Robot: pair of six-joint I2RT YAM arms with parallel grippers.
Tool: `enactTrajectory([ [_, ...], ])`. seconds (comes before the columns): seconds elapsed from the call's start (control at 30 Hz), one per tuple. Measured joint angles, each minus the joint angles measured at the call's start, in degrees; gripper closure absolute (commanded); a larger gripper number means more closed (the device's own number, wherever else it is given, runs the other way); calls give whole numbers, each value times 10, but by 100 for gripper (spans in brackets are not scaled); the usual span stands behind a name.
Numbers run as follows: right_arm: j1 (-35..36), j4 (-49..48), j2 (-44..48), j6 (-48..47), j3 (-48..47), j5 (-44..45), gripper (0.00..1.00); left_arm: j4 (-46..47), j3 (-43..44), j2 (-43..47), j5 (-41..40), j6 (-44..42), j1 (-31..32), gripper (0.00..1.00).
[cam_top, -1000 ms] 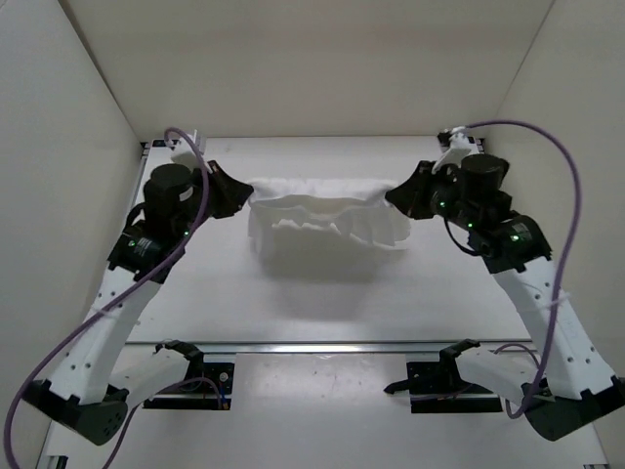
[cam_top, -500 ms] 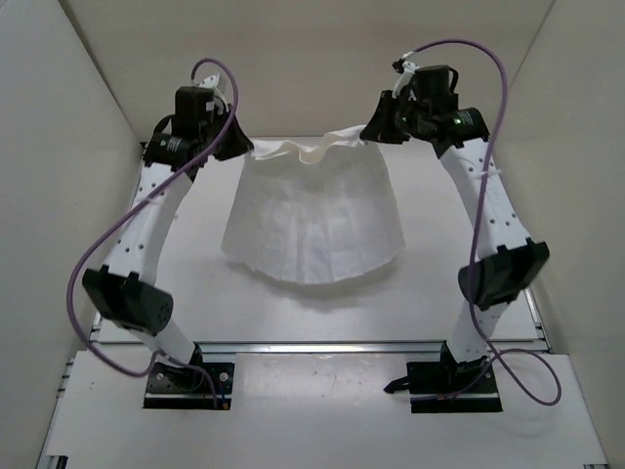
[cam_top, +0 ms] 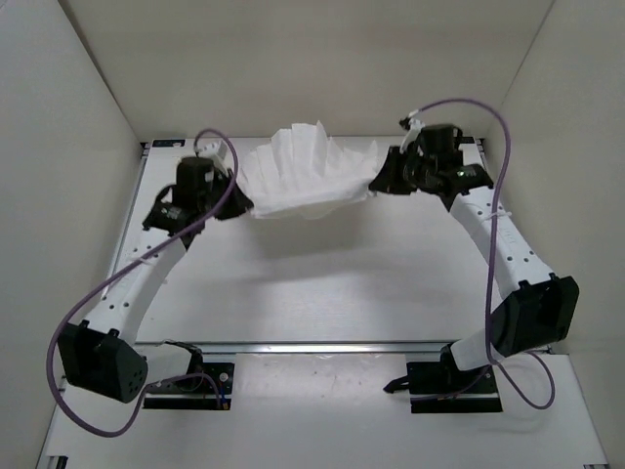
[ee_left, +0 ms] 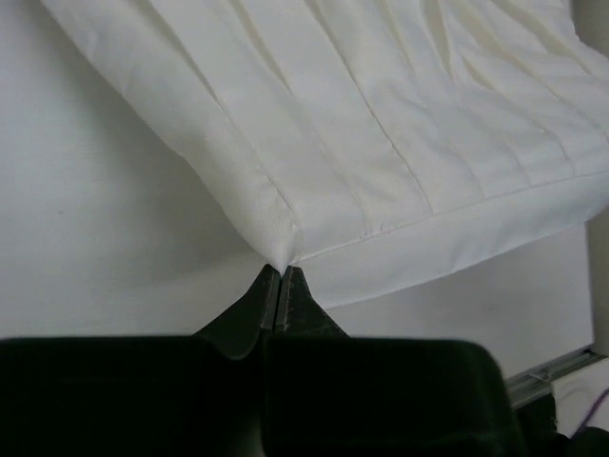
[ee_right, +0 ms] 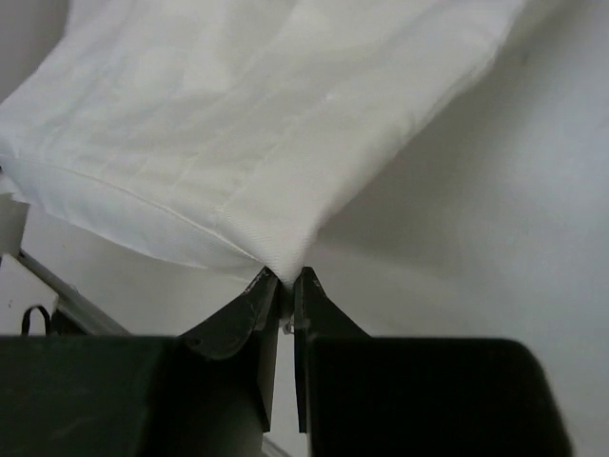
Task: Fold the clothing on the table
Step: Flatten the skirt out, then fold the skirt
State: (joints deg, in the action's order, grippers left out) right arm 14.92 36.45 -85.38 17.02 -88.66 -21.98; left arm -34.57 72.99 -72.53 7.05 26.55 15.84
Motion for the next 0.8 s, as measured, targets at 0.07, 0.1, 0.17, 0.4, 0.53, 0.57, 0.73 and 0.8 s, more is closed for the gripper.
enactTrajectory([
  [0.07,0,-35,7,12,106,-4,99,40,-110,17,3,10,8,100],
  [0.1,1,-49,8,19,160,-5,100,59,-165,16,4,16,14,100],
  [0.17,9,-69,2,36,266,-5,100,87,-261,1,10,27,31,99],
  [0.4,57,-70,11,78,434,15,100,100,-382,-12,22,42,85,100],
  [0.53,84,-59,57,89,438,56,100,83,-387,22,9,39,105,100],
  [0.57,91,-53,76,92,440,67,100,74,-386,34,6,39,109,100],
  [0.73,105,-7,194,107,443,80,100,25,-379,116,4,40,113,100],
  [0.8,106,14,231,111,443,80,100,10,-372,148,8,42,115,100],
])
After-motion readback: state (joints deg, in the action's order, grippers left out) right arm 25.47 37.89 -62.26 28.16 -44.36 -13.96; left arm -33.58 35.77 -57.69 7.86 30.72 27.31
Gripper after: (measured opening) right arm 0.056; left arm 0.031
